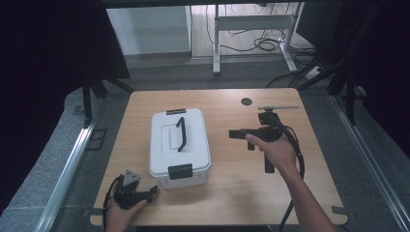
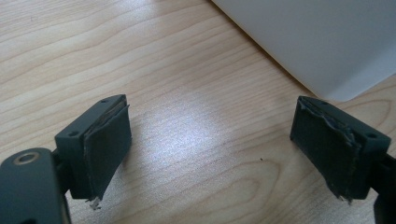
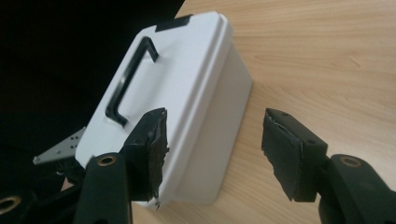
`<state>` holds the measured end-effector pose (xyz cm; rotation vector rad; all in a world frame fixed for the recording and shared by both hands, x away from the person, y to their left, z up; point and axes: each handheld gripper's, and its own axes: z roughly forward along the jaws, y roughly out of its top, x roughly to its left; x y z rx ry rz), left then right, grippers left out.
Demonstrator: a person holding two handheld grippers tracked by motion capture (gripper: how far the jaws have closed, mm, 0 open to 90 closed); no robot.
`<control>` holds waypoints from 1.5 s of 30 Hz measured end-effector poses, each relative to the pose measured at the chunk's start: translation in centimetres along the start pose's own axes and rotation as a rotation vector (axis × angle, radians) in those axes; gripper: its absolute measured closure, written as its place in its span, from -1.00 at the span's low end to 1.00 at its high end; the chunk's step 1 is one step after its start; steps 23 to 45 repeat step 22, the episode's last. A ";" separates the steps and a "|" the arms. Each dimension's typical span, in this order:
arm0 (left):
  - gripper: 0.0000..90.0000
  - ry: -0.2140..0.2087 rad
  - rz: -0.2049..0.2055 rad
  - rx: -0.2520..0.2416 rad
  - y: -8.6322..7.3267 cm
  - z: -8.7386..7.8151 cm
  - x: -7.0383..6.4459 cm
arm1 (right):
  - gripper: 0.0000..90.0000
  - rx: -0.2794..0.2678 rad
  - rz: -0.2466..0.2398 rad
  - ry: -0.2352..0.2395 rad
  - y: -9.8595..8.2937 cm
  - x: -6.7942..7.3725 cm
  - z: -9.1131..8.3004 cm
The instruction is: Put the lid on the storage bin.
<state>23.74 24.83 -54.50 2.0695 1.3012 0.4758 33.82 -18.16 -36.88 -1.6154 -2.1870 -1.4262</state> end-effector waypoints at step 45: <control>-0.73 -0.001 0.002 0.001 0.2 0.2 0.1 | -0.12 -0.037 0.074 -0.002 -8.7 -6.9 -1.7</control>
